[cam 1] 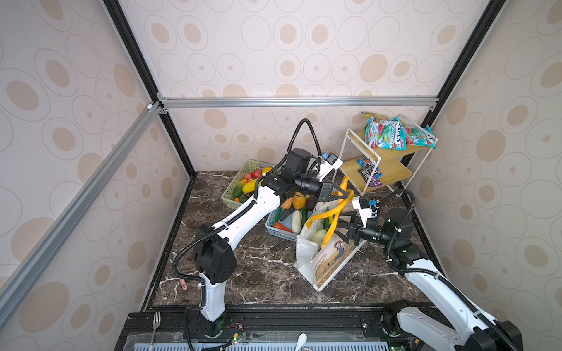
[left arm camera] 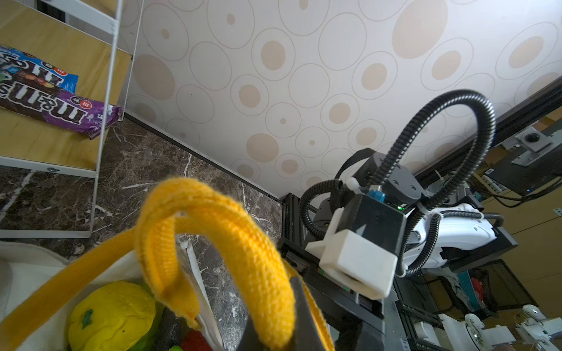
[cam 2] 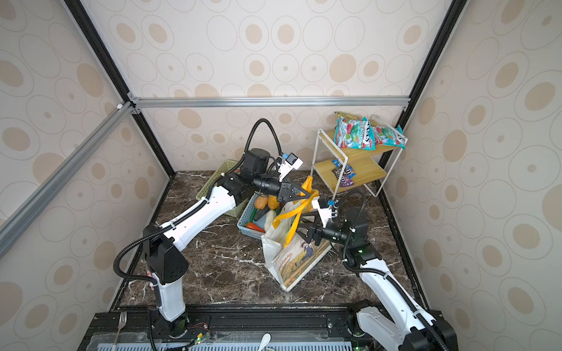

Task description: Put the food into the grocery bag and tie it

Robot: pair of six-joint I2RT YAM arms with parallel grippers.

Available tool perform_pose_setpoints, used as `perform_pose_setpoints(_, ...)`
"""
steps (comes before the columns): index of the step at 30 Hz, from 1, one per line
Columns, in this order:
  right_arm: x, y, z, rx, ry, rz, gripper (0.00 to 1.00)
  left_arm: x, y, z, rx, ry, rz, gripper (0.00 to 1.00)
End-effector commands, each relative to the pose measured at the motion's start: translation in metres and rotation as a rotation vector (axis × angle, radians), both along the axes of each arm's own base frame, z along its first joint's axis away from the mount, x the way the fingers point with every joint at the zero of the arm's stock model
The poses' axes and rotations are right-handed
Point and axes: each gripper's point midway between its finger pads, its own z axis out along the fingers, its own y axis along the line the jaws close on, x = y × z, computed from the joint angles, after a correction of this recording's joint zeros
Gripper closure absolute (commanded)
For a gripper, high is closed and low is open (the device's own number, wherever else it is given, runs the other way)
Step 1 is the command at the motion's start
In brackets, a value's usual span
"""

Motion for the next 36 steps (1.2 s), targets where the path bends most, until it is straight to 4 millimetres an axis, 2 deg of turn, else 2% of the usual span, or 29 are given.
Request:
perform_pose_setpoints(1, 0.01, 0.001, 0.025, 0.073, -0.134, -0.029, 0.36, 0.008, -0.001, 0.024, -0.06, -0.059, 0.018, 1.0)
perform_pose_setpoints(5, 0.02, 0.006, 0.024, 0.056, -0.186, -0.03, 0.36, 0.006, -0.003, 0.029, -0.086, -0.045, 0.003, 1.0)
perform_pose_setpoints(14, 0.031, 0.016, 0.029, 0.059, -0.291, 0.032, 0.35, 0.01, -0.01, 0.022, -0.074, -0.016, 0.016, 1.0)
perform_pose_setpoints(16, 0.03, 0.02, 0.032, 0.064, -0.309, 0.068, 0.35, 0.013, -0.01, 0.021, -0.069, -0.015, 0.026, 1.0)
perform_pose_setpoints(19, 0.018, 0.033, 0.031, 0.046, -0.326, 0.147, 0.35, 0.018, -0.012, 0.022, -0.064, -0.017, 0.043, 1.0)
perform_pose_setpoints(23, 0.017, 0.04, 0.035, 0.057, -0.346, 0.177, 0.35, 0.022, -0.014, 0.023, -0.064, -0.012, 0.056, 1.0)
perform_pose_setpoints(30, 0.049, 0.042, 0.039, 0.083, -0.343, 0.017, 0.36, 0.022, -0.012, 0.022, -0.052, -0.01, 0.064, 1.0)
perform_pose_setpoints(33, 0.058, 0.045, 0.04, 0.09, -0.334, -0.029, 0.43, 0.021, -0.011, 0.021, -0.048, -0.007, 0.067, 1.0)
perform_pose_setpoints(36, 0.063, 0.047, 0.043, 0.126, -0.305, -0.044, 0.66, 0.021, -0.011, 0.022, -0.053, -0.009, 0.072, 1.0)
